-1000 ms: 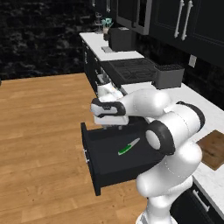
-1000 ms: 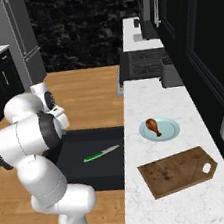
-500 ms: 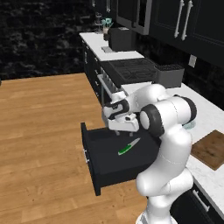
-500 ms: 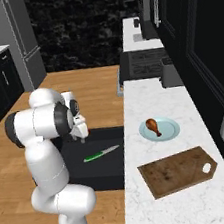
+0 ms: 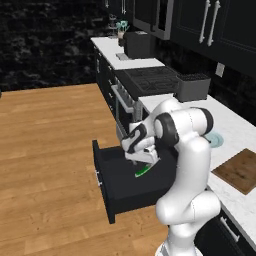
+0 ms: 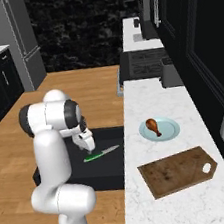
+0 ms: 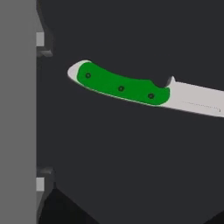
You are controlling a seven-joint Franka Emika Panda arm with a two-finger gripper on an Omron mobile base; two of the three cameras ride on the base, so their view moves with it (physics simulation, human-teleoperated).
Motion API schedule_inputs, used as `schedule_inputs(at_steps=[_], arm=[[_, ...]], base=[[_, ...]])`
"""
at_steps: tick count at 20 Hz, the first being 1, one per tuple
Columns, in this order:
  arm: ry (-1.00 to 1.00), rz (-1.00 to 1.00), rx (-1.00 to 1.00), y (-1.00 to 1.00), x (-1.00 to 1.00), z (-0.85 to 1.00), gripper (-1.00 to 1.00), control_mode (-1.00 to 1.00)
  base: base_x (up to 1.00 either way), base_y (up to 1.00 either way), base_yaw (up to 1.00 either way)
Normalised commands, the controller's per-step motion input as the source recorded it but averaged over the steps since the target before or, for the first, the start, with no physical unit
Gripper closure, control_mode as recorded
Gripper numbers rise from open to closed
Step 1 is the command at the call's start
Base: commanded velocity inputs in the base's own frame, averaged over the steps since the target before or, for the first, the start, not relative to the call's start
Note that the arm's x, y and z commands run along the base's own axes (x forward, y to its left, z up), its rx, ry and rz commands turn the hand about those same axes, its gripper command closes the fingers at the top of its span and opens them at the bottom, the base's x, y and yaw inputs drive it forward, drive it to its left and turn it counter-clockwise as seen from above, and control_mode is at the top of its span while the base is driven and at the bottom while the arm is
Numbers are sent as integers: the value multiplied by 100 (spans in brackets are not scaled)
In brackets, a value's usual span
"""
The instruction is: Pick up the knife from the drawer and place it on the cutting board. Then place the meat from the plate to the cutting board.
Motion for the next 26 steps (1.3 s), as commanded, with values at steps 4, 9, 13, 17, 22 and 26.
schedule_inputs(at_steps=[4, 9, 13, 17, 22, 26], arm=[[-13, 1, 0, 0, 75, -68, -100, -100], [-3, 2, -1, -7, 29, -69, -100, -100], [-1, 0, -1, -10, 16, -48, -100, -100], [-3, 0, 0, 0, 22, -47, -100, -100], [-10, 0, 0, 0, 14, -32, 100, -100], [-19, 0, 4, 3, -29, -2, 100, -100]], base=[[0, 0, 0], [0, 0, 0], [0, 0, 0], [0, 0, 0], [0, 0, 0], [0, 0, 0]])
